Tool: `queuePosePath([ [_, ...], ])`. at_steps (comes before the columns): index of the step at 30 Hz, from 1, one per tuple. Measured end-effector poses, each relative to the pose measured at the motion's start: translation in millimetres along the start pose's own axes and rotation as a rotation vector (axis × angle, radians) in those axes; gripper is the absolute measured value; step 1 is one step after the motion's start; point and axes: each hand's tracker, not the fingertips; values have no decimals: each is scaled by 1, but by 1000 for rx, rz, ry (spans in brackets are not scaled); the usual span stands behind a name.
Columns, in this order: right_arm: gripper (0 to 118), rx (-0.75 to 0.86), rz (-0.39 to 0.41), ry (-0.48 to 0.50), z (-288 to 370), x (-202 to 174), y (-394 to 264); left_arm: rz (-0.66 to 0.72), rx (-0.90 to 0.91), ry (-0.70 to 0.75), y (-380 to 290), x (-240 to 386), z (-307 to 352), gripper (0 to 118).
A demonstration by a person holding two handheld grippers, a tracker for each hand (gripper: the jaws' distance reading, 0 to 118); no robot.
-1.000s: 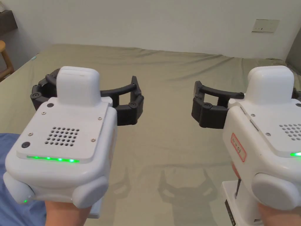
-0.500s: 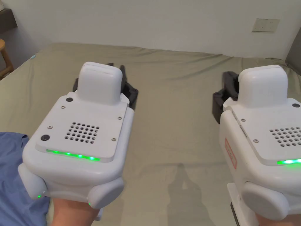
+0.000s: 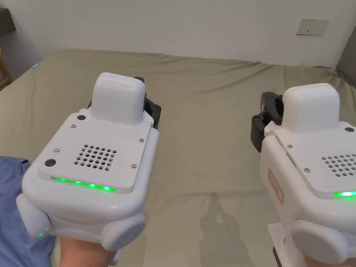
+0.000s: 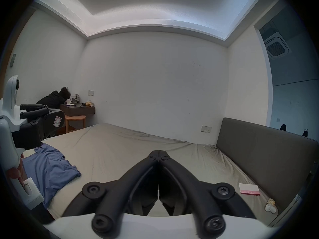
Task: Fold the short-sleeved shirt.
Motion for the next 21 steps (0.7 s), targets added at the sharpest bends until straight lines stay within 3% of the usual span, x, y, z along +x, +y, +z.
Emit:
queuePosePath([
  [9, 1, 11, -2, 93, -8, -23, 2, -20, -23, 99, -1, -31, 10, 0],
  [21, 1, 70, -10, 422, -26, -127, 12, -115, -80, 472, -7, -126, 66, 0],
])
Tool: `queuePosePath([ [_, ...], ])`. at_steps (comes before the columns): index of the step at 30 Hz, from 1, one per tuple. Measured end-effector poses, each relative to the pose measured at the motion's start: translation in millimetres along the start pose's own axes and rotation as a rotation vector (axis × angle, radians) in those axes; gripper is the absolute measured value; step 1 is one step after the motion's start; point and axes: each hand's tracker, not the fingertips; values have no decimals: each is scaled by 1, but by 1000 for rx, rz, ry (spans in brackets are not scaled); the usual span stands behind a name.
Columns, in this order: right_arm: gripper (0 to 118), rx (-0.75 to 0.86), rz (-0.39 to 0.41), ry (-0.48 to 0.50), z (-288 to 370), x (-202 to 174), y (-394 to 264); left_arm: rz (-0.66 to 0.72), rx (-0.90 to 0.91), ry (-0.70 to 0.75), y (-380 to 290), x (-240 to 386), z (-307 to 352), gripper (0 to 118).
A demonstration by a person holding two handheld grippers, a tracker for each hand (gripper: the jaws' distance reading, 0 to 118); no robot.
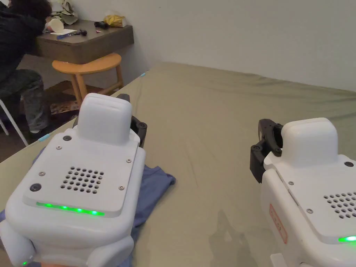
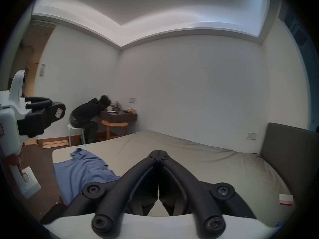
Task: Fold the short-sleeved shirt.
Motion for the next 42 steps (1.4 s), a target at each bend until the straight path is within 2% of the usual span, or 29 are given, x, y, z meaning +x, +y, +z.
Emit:
queuePosePath([
  [7, 1, -1, 8, 142, -20, -42, 0, 23, -35, 109, -13, -43, 3, 0],
  [13, 1, -9, 38, 172, -32, -58, 0, 33, -88, 109, -32, -52, -11, 0],
  [20, 1, -65, 72, 146, -48, -56, -11, 73, -304, 12, -84, -51, -66, 0],
  [24, 1, -125, 62, 120, -65, -45, -22, 102, -511, -63, -142, -48, -127, 0],
  [33, 1, -236, 64, 42, -105, -21, -51, 98, -894, -124, -273, -34, -239, 1],
  [34, 1, -245, 63, 38, -108, -19, -54, 95, -919, -120, -284, -33, -246, 23],
  [36, 1, -267, 59, 29, -113, -15, -60, 126, -961, -94, -303, -33, -260, 92],
  [37, 1, -276, 58, 27, -115, -13, -63, 134, -987, -103, -309, -33, -263, 114],
  [42, 1, -313, 53, 15, -123, -8, -74, 120, -1000, -82, -329, -33, -278, 116],
])
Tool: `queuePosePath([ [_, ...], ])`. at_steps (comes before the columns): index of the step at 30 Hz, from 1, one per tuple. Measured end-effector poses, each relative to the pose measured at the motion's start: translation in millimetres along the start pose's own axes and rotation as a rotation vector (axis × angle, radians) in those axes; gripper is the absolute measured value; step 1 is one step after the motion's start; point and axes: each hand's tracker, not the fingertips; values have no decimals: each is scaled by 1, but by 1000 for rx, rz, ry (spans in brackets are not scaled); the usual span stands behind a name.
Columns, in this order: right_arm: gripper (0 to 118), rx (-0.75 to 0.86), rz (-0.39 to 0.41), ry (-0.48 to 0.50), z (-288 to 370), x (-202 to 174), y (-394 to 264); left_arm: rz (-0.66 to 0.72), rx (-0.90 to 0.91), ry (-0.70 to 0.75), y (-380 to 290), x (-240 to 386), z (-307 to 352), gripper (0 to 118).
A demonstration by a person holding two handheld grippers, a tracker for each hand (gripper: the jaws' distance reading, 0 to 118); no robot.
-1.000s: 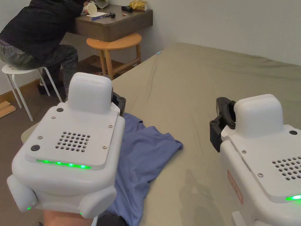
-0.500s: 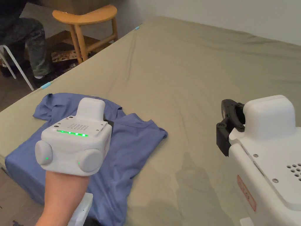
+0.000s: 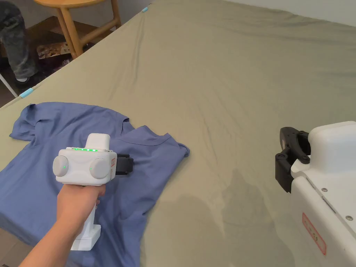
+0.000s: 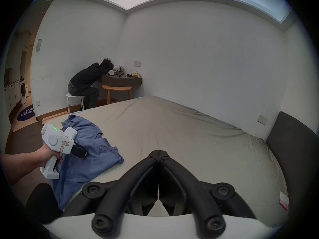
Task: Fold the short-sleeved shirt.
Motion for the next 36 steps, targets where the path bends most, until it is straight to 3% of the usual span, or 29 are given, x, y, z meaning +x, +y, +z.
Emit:
queuePosePath([
  [7, 1, -24, -18, 4, -6, 0, -5, 60, -20, -32, -2, 1, -10, 118],
  [9, 1, -26, -16, 6, -6, -1, -5, 54, -16, -30, -3, 7, -4, 113],
  [10, 1, -26, -15, 7, -5, -1, -5, 40, 23, -56, -4, 12, 3, 94],
  [11, 1, -25, -13, 7, -4, -2, -5, 27, 76, -90, -3, 13, 11, 65],
  [12, 1, -25, -13, 7, -3, -2, -5, -15, 104, -55, -3, 23, 17, 26],
  [13, 1, -26, -13, 7, -2, -2, -5, -106, 105, 62, -5, 33, 16, 0],
  [14, 1, -27, -12, 8, 0, -2, -5, -130, 119, 71, -9, 35, 10, 0],
  [19, 1, -12, 1, -6, 18, 2, -3, 62, 130, -75, -10, 1, 15, 0],
  [24, 1, 11, -9, -35, 38, 12, 2, 138, 334, -112, -10, -10, 77, 0],
  [29, 1, 55, -31, -71, 64, 24, 7, 323, 530, -169, -17, -33, 156, 0],
  [36, 1, 118, -52, -105, 104, 37, 14, 302, 780, -190, -4, -48, 264, 0],
])
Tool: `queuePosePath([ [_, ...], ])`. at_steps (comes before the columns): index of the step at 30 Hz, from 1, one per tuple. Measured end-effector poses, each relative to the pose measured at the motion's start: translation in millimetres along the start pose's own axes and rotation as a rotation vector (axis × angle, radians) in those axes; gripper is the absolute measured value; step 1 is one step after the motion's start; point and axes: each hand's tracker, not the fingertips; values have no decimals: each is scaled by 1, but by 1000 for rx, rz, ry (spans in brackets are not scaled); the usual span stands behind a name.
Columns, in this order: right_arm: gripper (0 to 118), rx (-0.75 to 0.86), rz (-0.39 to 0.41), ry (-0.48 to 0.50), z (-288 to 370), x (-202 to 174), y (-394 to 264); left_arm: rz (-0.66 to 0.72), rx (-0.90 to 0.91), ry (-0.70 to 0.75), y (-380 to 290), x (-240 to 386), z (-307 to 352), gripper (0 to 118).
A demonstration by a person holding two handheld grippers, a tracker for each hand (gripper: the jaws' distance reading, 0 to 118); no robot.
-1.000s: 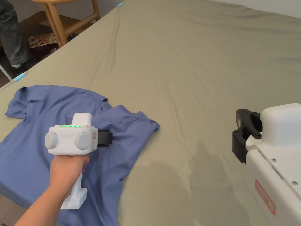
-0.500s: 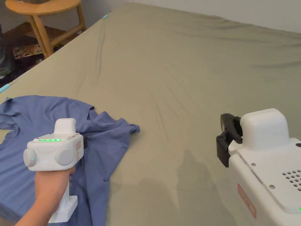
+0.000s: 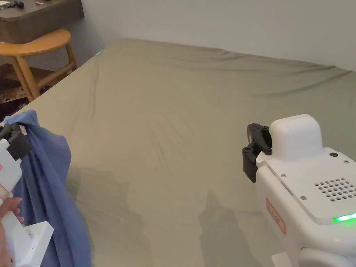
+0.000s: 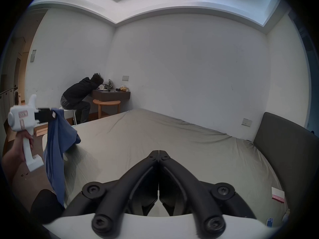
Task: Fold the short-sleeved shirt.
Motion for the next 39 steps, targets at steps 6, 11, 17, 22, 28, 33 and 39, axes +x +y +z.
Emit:
queuePosePath([
  [6, 1, 50, -18, -42, 28, 18, 7, -98, 152, -69, 67, 39, 33, 0],
  [11, 1, 76, -41, -99, 45, 39, 9, -193, 221, -186, 108, 80, 38, 0],
  [17, 1, 84, -70, -182, 63, 69, 7, -298, 240, -404, 135, 153, 32, 0],
  [22, 1, 78, -83, -252, 79, 94, 2, -397, 198, -587, 127, 234, 19, 0],
  [28, 1, 41, -84, -339, 94, 125, -13, -501, -23, -837, 47, 355, 0, 0],
  [33, 1, -6, -109, -396, 96, 153, -34, -597, -433, -933, -116, 440, -16, 0],
  [39, 1, -75, -120, -419, 94, 176, -60, -682, -870, -930, -306, 455, 9, 0],
])
